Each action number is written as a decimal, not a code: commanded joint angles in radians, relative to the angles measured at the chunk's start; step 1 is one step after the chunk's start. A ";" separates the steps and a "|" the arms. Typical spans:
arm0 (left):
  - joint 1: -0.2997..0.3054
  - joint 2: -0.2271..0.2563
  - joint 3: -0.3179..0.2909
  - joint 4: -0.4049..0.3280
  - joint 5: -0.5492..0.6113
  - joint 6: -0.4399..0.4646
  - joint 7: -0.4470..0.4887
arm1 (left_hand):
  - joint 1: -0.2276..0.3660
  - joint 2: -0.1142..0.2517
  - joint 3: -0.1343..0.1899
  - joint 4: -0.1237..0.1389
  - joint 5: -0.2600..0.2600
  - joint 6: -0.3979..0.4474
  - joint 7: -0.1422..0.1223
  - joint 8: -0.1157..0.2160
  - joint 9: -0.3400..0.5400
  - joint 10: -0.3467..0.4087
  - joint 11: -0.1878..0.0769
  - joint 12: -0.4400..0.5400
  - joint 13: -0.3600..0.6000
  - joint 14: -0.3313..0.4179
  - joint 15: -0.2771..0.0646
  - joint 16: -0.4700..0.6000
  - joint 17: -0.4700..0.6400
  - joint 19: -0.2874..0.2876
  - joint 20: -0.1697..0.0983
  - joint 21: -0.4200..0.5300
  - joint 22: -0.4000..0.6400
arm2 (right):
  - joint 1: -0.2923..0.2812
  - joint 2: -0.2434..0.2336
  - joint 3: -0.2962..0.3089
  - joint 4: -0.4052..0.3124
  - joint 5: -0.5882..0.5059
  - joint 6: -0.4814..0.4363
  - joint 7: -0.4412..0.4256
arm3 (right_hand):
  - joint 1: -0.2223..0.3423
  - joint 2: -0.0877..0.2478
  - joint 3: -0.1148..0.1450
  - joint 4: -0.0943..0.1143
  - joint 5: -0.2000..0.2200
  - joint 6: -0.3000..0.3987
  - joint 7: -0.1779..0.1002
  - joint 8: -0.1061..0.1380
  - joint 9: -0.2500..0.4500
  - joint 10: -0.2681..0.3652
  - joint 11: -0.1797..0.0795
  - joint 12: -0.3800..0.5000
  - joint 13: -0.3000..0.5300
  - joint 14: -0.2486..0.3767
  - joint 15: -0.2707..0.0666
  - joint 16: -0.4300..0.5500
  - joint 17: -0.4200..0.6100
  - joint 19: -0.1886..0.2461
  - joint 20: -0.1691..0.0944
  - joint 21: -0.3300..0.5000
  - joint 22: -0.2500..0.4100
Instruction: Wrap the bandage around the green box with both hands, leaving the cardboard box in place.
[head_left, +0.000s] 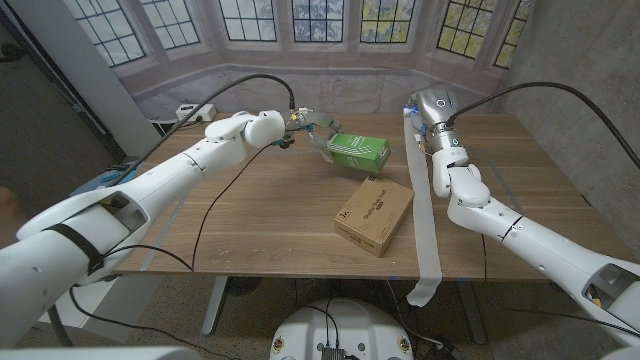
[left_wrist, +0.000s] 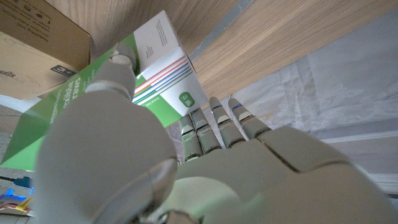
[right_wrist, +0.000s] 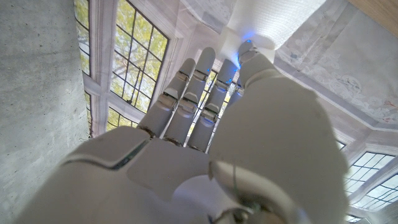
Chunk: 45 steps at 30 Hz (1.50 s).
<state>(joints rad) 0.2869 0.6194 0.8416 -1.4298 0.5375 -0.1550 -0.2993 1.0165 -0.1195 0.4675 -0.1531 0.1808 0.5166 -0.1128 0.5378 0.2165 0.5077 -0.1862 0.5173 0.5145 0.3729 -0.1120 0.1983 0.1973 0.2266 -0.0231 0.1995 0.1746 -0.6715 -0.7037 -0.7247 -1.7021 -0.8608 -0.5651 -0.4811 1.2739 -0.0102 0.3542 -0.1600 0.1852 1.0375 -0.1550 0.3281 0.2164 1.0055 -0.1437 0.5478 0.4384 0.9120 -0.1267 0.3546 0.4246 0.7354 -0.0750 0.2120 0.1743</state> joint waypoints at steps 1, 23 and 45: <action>-0.016 -0.029 0.011 0.008 -0.010 0.037 -0.003 | -0.018 0.081 0.003 0.005 -0.002 0.133 -0.018 0.019 0.004 0.025 -0.030 -0.001 0.004 -0.003 0.010 -0.004 0.004 -0.007 -0.002 -0.004 0.003 | 0.015 0.015 -0.004 0.002 -0.009 0.020 -0.009 | 0.004 0.010 -0.005 0.001 0.004 0.010 0.003 -0.004 0.005 0.055 -0.045 0.003 0.002 0.011 -0.115 -0.008 0.003 0.011 -0.098 0.004 0.005; -0.009 -0.045 0.017 -0.022 -0.053 0.121 -0.012 | -0.020 0.086 -0.001 0.006 -0.002 0.123 -0.014 0.018 0.004 0.016 -0.028 -0.008 0.007 -0.012 0.016 -0.004 0.005 -0.012 0.000 -0.004 0.004 | 0.093 0.084 -0.042 0.063 -0.017 0.067 -0.016 | 0.007 0.011 -0.008 0.001 0.003 0.008 0.005 -0.009 0.006 0.054 -0.044 -0.001 0.005 0.014 -0.115 -0.018 0.010 0.011 -0.096 0.004 0.005; -0.013 -0.073 0.027 -0.061 -0.080 0.266 -0.043 | -0.024 0.089 -0.011 0.008 -0.002 0.110 -0.005 0.015 0.003 0.002 -0.020 -0.019 0.011 -0.024 0.025 -0.004 0.004 -0.019 0.005 -0.004 0.004 | 0.127 0.114 -0.073 0.089 -0.036 0.081 -0.030 | 0.011 0.013 -0.012 0.001 0.003 0.009 0.007 -0.014 0.006 0.055 -0.041 -0.004 0.010 0.019 -0.115 -0.028 0.017 0.011 -0.095 0.003 0.005</action>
<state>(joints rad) 0.2754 0.5646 0.8660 -1.4720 0.4791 0.0061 -0.3268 1.0164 -0.1195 0.4587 -0.1446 0.1808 0.5166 -0.1128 0.5378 0.2165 0.5058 -0.1952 0.5004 0.5223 0.3517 -0.0909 0.1983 0.1973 0.2105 -0.0177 0.1956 0.1746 -0.5648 -0.6093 -0.7819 -1.6235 -0.8903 -0.4868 -0.5059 1.2813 -0.0070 0.3445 -0.1613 0.1798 1.0393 -0.1531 0.3194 0.2211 1.0070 -0.1424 0.5403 0.4445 0.9189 -0.1264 0.3322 0.4384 0.7353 -0.0750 0.2120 0.1743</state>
